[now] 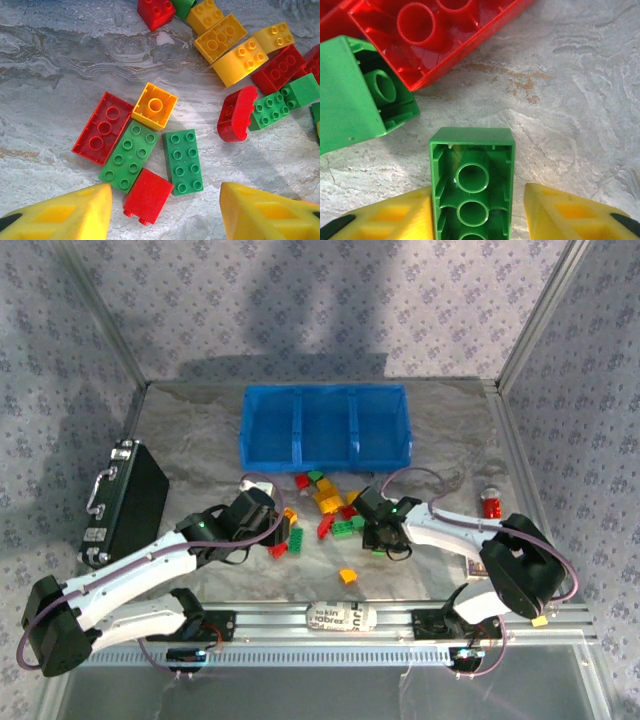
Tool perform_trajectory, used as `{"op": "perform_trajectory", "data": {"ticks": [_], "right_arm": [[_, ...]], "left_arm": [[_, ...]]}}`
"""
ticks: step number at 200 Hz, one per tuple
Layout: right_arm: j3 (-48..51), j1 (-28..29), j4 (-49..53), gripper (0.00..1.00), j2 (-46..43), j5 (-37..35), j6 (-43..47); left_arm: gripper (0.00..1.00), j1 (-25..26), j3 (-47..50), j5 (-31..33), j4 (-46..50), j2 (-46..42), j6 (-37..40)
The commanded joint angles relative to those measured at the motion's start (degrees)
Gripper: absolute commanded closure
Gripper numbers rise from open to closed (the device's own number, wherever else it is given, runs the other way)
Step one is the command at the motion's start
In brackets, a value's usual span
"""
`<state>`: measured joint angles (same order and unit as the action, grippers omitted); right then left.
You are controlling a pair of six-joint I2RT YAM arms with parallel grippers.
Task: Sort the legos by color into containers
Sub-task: Pick up the lego from the center of the table, then place the lego in the container.
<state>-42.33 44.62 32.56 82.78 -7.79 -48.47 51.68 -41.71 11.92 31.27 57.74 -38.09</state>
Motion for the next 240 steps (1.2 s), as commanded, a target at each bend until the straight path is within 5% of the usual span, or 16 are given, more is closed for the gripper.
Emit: {"op": "perform_trajectory", "data": {"ticks": [1,70,134,190,240], "right_arm": [[-1.0,0.4,1.0,0.55,1.0,-1.3,0.2],[-5.0,-0.3,10.6,0.65,-6.8,-4.8,2.4],[-14.4,-10.7,14.0,0.69,-11.6,-1.0,14.6],[-25.5,-19.7,13.2,0.69,-2.9,3.1,21.7],[-47.5,-23.3,16.8,0.70,14.4,4.2,26.9]], "left_arm": [[0.41,-0.4,0.8,-0.5,-0.5,-1.4,-0.7],[0.41,-0.4,0.8,-0.5,-0.4,-0.9,-0.5],[0.42,-0.2,0.6,-1.1,-0.5,-1.0,-0.6],[0.42,0.7,0.4,-1.2,-0.9,0.5,-0.4],[0.43,1.3,0.0,-1.4,-0.9,1.0,-0.8]]}}
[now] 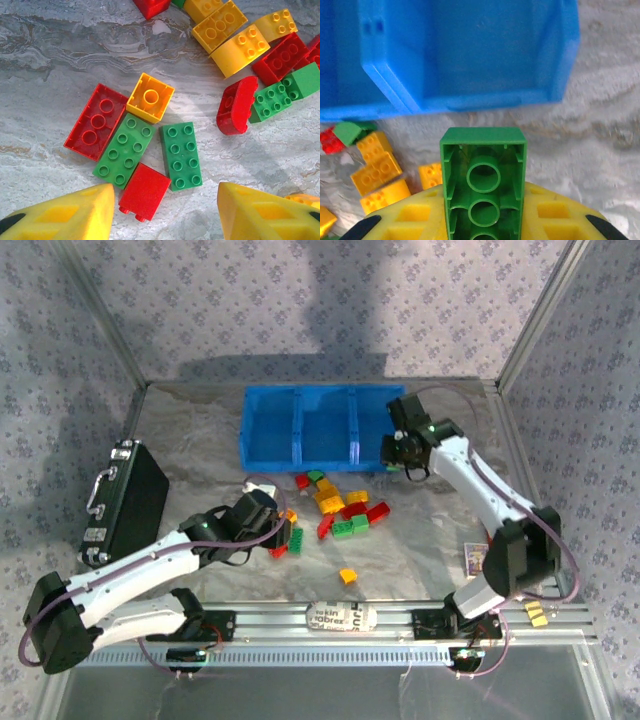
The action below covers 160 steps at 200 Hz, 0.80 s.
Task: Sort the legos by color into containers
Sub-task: Place the lego in the container, then pick up the lego from the middle-left of the table.
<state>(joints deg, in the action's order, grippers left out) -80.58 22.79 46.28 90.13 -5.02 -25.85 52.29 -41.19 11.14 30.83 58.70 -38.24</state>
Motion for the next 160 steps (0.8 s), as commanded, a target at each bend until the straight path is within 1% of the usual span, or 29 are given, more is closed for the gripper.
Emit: {"op": "perform_trajectory", "data": {"ticks": [1,20,24,27,33,36,39,42,48,61,79,117,140,160], "right_arm": [[-9.8,-1.6,3.2,0.70,7.5,1.5,4.4],[-19.4,-3.4,5.6,0.71,16.5,2.1,5.8],[-21.6,-3.8,6.1,0.69,18.3,2.2,5.9],[-23.1,-4.0,6.8,0.65,19.5,2.4,6.0],[-25.9,-4.4,7.8,0.50,21.9,2.5,6.5],[-27.1,-4.4,8.3,0.37,22.8,2.3,6.8],[-28.1,-4.4,8.7,0.29,23.4,1.8,6.9],[-28.8,-4.3,9.3,0.26,23.8,1.3,6.8],[-29.1,-3.9,9.3,0.24,23.5,0.1,6.6],[-24.5,-2.8,5.4,0.18,19.2,-0.4,6.3],[-17.7,-2.0,1.6,0.15,12.8,0.1,5.7],[-7.0,-1.1,-0.5,0.16,3.0,1.5,5.0],[0.1,-0.9,-2.5,0.16,-3.1,2.2,4.7],[5.3,-1.3,-4.1,0.16,-8.1,5.5,4.7]], "left_arm": [[0.43,0.6,-0.6,-0.7,-0.5,0.0,-0.7],[0.43,0.7,-0.7,-0.4,-0.1,0.2,-1.0],[0.43,0.7,-0.8,-0.2,0.2,0.3,-1.0],[0.43,0.8,-0.9,0.0,0.4,0.3,-1.1],[0.43,0.7,-1.2,0.4,1.1,0.5,-1.1],[0.43,0.7,-1.3,0.7,1.5,0.6,-1.1],[0.43,0.7,-1.5,0.9,1.9,0.7,-1.1],[0.43,0.7,-1.6,1.0,2.2,0.7,-1.1],[0.43,0.7,-1.9,1.1,2.9,0.8,-1.1],[0.43,0.6,-2.0,0.8,3.7,0.9,-0.8],[0.43,0.7,-1.8,-0.2,3.4,1.4,-0.5],[0.43,1.4,-3.3,-3.9,0.2,5.7,1.6],[0.43,4.3,-6.3,-4.9,-1.6,9.2,3.8],[0.41,7.7,-9.3,-6.8,-2.7,13.5,6.4]]}}
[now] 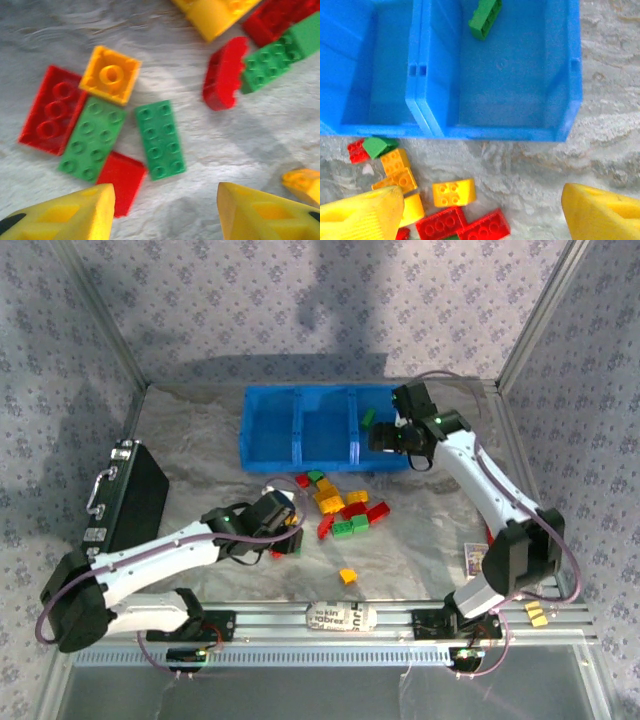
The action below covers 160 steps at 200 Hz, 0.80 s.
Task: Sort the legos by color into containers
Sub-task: Pick up the lego from the middle-left of the table.
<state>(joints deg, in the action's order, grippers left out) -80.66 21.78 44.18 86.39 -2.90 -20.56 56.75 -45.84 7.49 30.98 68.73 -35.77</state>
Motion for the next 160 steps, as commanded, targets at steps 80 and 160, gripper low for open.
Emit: {"op": "perform_trajectory", "data": {"ticks": [80,160], "right_arm": [[20.9,-2.9,-5.0,0.16,-20.6,9.0,-1.1],[27.4,-5.2,-6.2,0.15,-24.7,11.2,-1.2]], "left_arm": [[0.44,15.4,-23.3,-5.4,7.5,28.4,12.5],[0.39,16.1,-26.0,-10.7,9.6,33.6,14.4]]}}
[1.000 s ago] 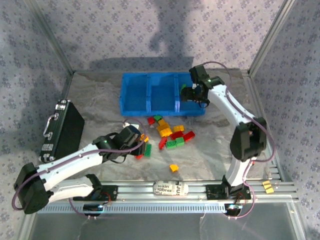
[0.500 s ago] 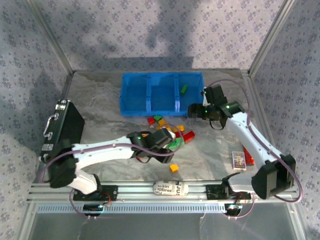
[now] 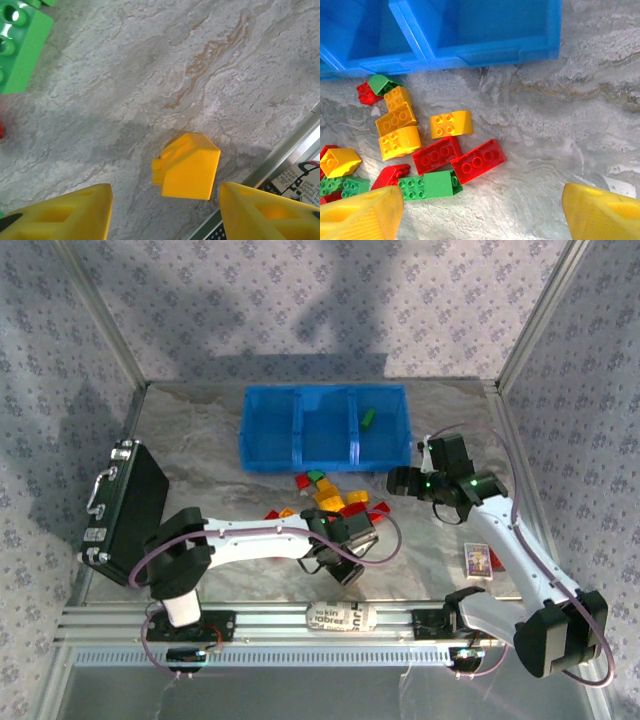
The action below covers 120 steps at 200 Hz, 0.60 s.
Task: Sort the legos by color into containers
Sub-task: Pick up the lego from the middle-left of the table.
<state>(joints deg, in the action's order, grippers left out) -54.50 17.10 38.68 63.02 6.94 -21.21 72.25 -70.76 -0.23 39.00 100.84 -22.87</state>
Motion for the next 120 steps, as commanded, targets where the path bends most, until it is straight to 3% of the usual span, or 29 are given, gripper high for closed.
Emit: {"op": "perform_trajectory", "data": {"ticks": [1,84,120], "right_arm": [[1.3,-0.5,-0.7,0.15,-1.4,1.3,-0.5],[2.8,-1.6,-1.1,0.16,-2.9,2.1,-0.8],[3.1,-2.0,-0.8,0.17,-3.3,2.1,-0.8]], "left_arm": [[0.39,0.6,-1.1,-3.1,1.5,1.5,1.5],[0.39,0.6,-1.3,-4.9,0.2,5.0,1.7],[0.44,0.6,-1.9,-4.9,0.2,6.3,2.1]]}}
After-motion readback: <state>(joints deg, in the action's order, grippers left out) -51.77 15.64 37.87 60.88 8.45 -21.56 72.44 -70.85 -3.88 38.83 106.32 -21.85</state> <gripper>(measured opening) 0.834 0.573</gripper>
